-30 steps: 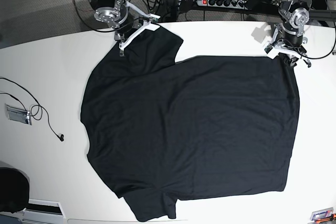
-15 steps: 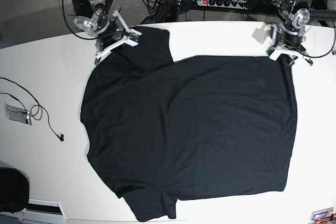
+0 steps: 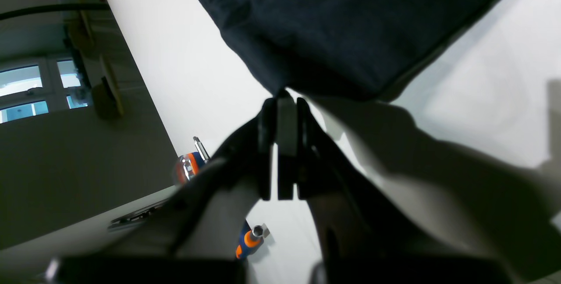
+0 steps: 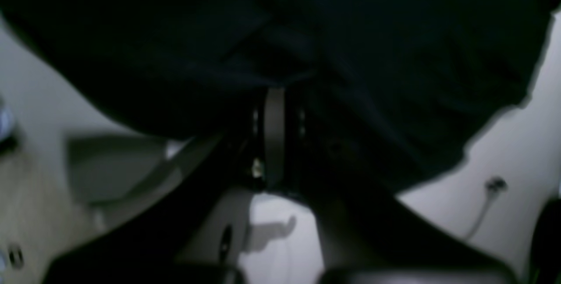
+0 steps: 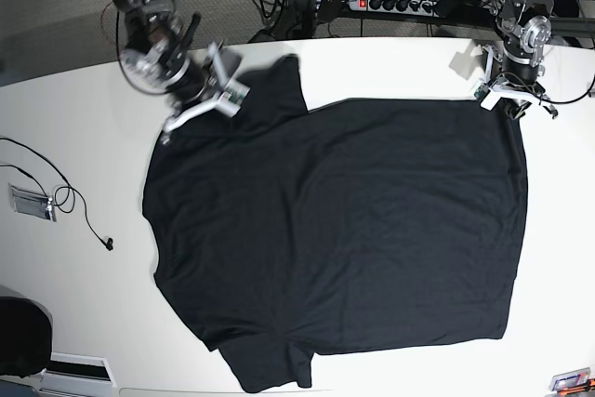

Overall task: Fold the T-shirt properly
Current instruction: 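Grasp the other shoulder with the right gripper and pull it toward the hem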

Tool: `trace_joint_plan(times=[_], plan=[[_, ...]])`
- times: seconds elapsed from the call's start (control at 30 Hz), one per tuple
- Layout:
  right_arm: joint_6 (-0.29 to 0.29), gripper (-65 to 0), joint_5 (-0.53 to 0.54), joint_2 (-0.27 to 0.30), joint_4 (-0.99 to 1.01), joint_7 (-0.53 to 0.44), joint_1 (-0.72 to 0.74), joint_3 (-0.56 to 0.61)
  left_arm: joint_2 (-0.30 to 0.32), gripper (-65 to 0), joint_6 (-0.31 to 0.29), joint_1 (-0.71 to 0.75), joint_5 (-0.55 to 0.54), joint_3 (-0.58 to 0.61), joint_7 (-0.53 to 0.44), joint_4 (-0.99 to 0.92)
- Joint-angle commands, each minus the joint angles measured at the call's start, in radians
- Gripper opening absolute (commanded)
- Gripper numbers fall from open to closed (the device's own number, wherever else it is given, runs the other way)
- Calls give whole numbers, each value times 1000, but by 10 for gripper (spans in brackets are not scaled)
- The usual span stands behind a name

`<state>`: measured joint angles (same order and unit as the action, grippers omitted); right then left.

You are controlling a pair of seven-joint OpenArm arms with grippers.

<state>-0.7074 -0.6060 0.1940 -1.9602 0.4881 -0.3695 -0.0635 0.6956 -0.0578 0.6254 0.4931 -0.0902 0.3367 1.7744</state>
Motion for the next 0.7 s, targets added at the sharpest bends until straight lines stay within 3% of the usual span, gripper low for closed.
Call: trace_joint_plan(times=[0.0, 0.23, 0.4, 0.67], plan=[[9, -650, 11, -11, -20, -13, 20, -20, 17, -650, 17, -5, 0, -9, -4, 12], [9, -650, 22, -20, -14, 70, 137, -34, -7, -650, 17, -85, -1, -10, 0, -52], [9, -650, 122, -20, -6, 162, 237, -40, -20, -650, 17, -180, -3, -10, -3, -140], [9, -650, 134, -20, -3, 251, 303, -32, -60, -650, 11, -229, -50, -92, 0, -49]])
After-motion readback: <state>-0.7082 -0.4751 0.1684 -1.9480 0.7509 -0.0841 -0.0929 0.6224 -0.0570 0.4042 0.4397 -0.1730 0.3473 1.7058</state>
